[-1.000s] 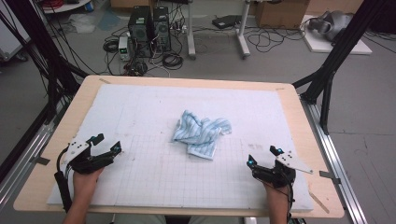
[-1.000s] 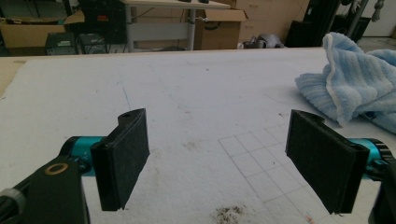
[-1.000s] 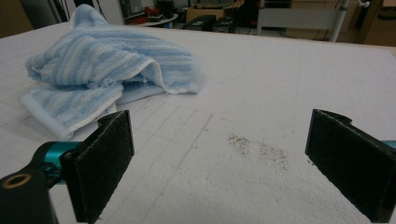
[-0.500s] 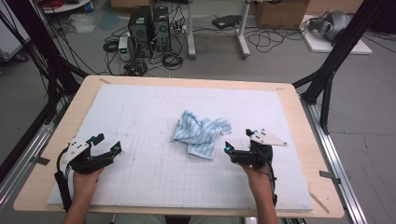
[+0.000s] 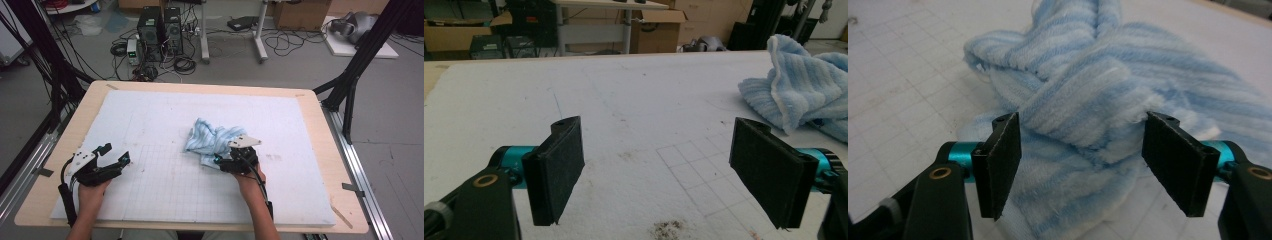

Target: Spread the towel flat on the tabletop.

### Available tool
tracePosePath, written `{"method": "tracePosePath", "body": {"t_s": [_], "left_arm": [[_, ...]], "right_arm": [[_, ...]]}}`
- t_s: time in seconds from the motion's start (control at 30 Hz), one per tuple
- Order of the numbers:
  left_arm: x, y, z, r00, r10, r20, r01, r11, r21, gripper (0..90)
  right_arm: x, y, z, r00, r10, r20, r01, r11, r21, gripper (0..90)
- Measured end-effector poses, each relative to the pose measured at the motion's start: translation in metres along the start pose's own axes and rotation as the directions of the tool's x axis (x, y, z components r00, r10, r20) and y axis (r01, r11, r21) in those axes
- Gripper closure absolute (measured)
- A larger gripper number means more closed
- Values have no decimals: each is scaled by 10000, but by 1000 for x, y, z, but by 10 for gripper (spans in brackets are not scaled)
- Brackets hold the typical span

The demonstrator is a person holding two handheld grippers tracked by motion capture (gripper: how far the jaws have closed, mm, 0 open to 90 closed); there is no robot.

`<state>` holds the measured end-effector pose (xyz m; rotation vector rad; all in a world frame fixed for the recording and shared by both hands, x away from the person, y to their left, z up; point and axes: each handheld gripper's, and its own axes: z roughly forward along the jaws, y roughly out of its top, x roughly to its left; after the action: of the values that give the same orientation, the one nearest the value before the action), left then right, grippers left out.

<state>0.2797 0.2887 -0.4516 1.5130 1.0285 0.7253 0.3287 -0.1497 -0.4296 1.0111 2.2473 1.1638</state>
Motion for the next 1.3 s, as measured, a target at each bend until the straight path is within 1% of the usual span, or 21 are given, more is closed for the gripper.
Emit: {"method": "tracePosePath", "body": {"t_s": [0.17,0.2,0.27,0.3,0.33,0.37,0.4,0.5,0.53,0.57,0.6,0.67,0.73,0.83,0.87,0.9,1.03,1.07,1.17,1.27,1.3], "left_arm": [[0,0,0,10000,-6,15,6,10000,-2,233],[0,0,0,10000,-27,24,27,10000,-10,233],[0,0,0,10000,-7,18,7,10000,4,236],[0,0,0,10000,-7,12,7,10000,3,236],[0,0,0,10000,-6,5,6,10000,2,240],[0,0,0,10000,-6,5,6,10000,2,240],[0,0,0,10000,-8,-3,8,10000,26,241],[0,0,0,10000,-16,-9,16,10000,21,242],[0,0,0,10000,-26,-8,26,10000,24,242],[0,0,0,10000,-43,-14,43,10000,10,242],[0,0,0,10000,-32,-35,32,10000,20,242],[0,0,0,10000,-30,-43,30,10000,30,244],[0,0,0,10000,-37,-40,37,10000,22,244],[1,0,0,10000,-19,-44,19,10000,27,245],[1,0,0,10000,-19,-36,19,10000,28,246],[1,0,0,10000,-19,-36,19,10000,28,246],[1,0,0,10000,-13,-57,13,10000,42,246],[0,0,0,10000,-54,-61,54,10000,29,246],[1,0,0,10000,-40,-61,40,10000,29,246],[0,0,0,10000,-56,-74,56,10000,20,246],[1,0,0,10000,-36,-78,37,10000,41,246]], "right_arm": [[3,-1,11,9998,-37,195,28,9989,458,370],[4,-1,14,9996,-21,297,1,9977,679,413],[3,-2,15,9994,64,344,-92,9966,822,433],[3,-3,16,9992,135,377,-169,9957,911,470],[1,-4,16,9983,348,472,-399,9930,1111,572],[1,-4,16,9983,348,472,-399,9930,1111,572],[-1,-4,14,9972,601,438,-646,9919,1092,685],[-1,-4,8,9972,730,150,-740,9932,901,777],[-1,-4,6,9969,781,-42,-774,9936,823,785],[-1,-4,6,9969,781,-42,-774,9936,823,785],[1,-4,-1,9947,889,-509,-859,9946,585,792],[3,-5,-7,9939,787,-774,-758,9963,393,792],[7,-7,-15,9909,842,-1049,-828,9964,174,792],[10,-11,-24,9901,786,-1166,-791,9969,2,792],[12,-16,-33,9884,783,-1304,-809,9966,-146,798],[12,-16,-33,9884,783,-1304,-809,9966,-146,798],[17,-25,-51,9863,582,-1546,-643,9973,-349,845],[19,-31,-62,9860,543,-1574,-615,9973,-410,869],[18,-38,-72,9891,527,-1372,-579,9977,-346,870],[16,-41,-77,9911,599,-1190,-646,9972,-367,830],[14,-42,-78,9915,762,-1053,-815,9956,-466,759]]}}
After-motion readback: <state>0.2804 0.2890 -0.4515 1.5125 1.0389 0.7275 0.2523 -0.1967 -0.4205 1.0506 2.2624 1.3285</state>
